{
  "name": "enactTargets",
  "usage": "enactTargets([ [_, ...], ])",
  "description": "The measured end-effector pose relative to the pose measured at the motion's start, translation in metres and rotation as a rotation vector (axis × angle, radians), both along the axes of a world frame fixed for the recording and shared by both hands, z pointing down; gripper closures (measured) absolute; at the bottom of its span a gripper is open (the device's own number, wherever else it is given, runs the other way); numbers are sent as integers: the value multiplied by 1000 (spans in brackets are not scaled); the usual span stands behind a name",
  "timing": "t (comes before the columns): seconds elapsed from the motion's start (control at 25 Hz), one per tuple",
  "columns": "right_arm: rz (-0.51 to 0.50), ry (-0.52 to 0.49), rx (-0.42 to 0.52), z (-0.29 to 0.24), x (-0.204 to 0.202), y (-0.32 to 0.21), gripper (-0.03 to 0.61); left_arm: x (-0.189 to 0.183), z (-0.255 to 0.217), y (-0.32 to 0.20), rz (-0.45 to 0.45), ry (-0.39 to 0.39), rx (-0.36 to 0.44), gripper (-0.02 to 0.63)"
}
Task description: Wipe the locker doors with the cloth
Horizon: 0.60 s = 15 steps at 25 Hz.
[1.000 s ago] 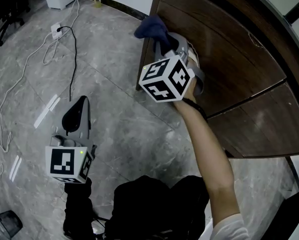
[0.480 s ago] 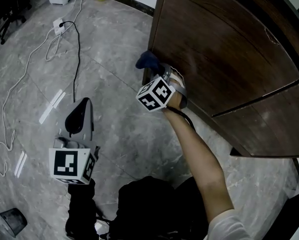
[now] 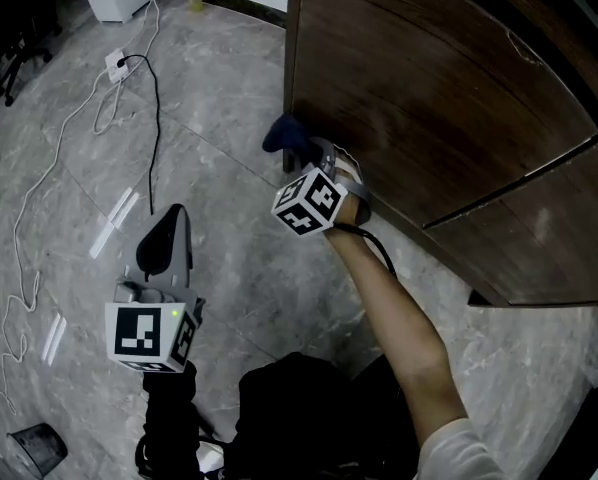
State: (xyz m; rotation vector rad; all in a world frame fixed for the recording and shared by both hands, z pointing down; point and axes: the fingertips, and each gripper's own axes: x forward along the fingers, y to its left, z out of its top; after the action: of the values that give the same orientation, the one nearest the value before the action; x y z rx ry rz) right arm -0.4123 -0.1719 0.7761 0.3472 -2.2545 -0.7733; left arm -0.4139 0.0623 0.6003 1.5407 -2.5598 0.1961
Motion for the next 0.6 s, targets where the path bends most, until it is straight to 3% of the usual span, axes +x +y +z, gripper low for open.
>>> enactTargets([
  [0.28,-65,-188,-48,-76,42,21,505,32,-13,-35,53,-20,17,611],
  [0.6,-84,-358,-79,-179,124,23,505,81,-54,-75,103,-43,13,611],
])
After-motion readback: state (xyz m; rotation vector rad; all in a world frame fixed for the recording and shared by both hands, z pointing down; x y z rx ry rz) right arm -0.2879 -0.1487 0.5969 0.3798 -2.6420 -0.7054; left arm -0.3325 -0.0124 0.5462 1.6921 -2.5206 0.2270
